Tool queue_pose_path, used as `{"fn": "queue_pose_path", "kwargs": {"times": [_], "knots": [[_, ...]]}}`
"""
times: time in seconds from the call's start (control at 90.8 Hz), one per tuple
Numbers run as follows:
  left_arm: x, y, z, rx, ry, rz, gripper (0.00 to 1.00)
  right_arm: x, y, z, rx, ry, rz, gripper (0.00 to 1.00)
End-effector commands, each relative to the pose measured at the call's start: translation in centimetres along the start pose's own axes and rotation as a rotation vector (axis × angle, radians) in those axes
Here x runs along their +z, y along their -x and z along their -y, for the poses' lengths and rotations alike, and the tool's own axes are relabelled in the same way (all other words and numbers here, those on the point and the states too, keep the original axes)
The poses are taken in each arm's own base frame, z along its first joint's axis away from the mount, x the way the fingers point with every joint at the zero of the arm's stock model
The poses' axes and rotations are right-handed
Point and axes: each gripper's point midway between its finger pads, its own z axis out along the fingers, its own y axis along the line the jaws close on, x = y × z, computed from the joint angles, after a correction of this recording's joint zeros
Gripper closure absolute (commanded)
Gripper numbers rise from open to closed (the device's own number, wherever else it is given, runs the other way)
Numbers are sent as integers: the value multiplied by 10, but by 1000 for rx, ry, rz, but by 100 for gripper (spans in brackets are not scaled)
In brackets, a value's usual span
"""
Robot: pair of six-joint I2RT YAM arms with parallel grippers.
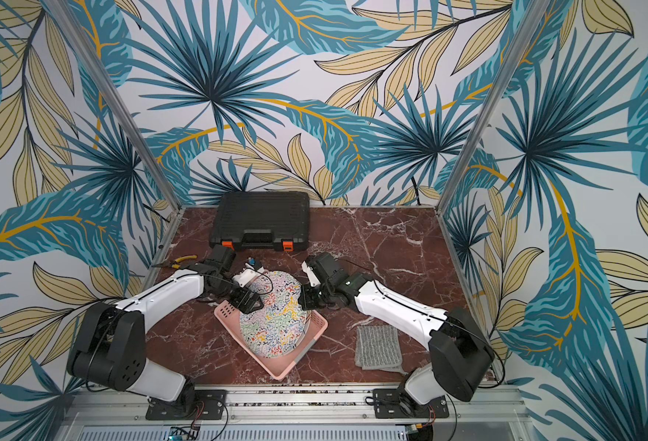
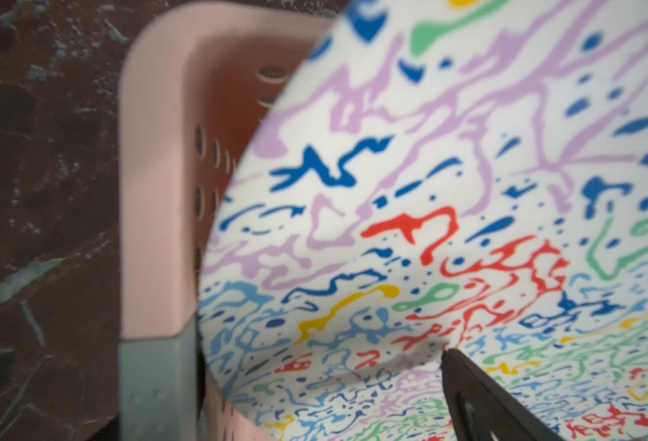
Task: Wipe the wet plate dry
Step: Pick up the plate from the bin.
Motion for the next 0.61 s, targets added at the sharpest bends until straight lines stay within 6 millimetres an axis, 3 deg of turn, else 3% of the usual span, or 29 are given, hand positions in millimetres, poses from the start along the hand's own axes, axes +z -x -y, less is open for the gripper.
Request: {"fn": "queue_pose_path", "kwargs": {"times": [0.0,0.231,0.441,0.595], "knots": [[-16,16,4,44,18,54,0,-9,15,29,-9,-136,62,100],[-64,47,3,50,44,126,0,-56,36,0,-52,11,140,100],[-125,79,29,13,-96,313,0,-111,51,-22,-69,156,241,100],[-142,83,48,8,-178,330,0,-143,57,-38,-94,287,282,100]]}}
